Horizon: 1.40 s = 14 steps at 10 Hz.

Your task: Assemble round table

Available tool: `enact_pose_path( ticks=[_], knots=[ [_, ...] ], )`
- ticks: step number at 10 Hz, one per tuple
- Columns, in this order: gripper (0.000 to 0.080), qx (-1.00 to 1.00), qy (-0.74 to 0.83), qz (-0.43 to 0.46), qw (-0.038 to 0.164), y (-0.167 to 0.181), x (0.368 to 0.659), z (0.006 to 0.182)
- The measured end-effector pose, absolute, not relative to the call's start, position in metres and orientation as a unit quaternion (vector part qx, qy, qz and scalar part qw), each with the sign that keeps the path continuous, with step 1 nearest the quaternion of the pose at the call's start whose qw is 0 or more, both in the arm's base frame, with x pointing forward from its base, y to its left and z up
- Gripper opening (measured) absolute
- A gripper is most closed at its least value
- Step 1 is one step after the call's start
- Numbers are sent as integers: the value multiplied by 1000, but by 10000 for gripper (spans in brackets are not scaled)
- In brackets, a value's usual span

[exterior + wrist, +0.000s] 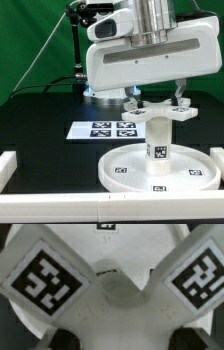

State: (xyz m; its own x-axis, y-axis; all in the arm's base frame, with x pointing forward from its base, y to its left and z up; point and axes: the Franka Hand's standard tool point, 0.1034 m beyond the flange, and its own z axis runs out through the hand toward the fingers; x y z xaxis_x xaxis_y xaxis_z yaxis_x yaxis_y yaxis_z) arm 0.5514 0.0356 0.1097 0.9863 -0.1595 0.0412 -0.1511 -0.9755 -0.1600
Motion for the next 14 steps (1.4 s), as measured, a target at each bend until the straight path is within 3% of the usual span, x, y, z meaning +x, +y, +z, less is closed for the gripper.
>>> enact_pose_path(
  ticks=[11,14],
  knots=[
    [440,-864,493,-19,105,36,558,110],
    [440,-845,523,-14,109,35,559,109]
  ],
)
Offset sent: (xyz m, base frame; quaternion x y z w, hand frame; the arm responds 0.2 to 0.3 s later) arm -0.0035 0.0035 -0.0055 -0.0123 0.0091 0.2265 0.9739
